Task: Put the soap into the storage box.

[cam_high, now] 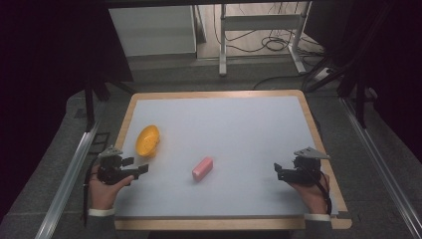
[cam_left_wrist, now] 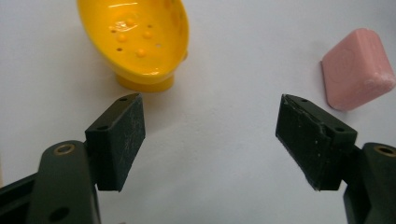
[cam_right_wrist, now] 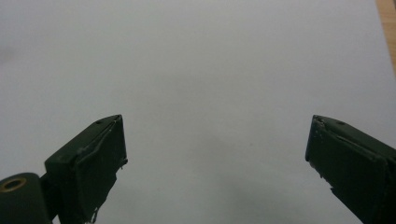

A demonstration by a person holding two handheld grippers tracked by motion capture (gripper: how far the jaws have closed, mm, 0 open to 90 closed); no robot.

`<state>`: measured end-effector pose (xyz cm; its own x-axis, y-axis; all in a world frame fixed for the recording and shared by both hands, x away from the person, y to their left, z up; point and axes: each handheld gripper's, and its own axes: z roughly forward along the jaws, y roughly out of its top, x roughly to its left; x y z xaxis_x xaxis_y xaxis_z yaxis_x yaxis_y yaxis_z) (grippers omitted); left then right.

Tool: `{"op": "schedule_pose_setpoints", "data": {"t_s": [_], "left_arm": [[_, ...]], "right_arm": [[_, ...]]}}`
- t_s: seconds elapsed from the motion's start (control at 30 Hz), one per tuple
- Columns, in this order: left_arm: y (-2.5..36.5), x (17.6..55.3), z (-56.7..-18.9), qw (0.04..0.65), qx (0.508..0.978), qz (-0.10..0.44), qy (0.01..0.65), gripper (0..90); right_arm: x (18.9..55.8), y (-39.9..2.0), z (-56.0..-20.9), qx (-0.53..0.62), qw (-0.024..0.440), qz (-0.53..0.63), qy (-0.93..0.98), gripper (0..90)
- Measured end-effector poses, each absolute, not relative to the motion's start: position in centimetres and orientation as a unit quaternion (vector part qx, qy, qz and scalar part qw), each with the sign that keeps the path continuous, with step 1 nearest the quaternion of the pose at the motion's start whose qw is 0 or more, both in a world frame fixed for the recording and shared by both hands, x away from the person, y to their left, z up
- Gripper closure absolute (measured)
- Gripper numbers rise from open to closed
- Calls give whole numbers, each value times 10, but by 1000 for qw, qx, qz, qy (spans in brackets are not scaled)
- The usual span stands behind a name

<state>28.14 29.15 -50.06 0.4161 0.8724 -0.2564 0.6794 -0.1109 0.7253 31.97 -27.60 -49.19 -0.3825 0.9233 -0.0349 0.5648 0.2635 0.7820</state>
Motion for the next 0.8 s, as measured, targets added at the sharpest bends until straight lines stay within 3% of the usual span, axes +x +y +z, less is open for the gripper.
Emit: {"op": "schedule_pose_setpoints", "data": {"t_s": [0.8], "left_arm": [[280, 276, -496, 395, 744, 121, 526, 264]], "right_arm": [[316, -293, -491, 503, 248, 368, 741, 62]]}}
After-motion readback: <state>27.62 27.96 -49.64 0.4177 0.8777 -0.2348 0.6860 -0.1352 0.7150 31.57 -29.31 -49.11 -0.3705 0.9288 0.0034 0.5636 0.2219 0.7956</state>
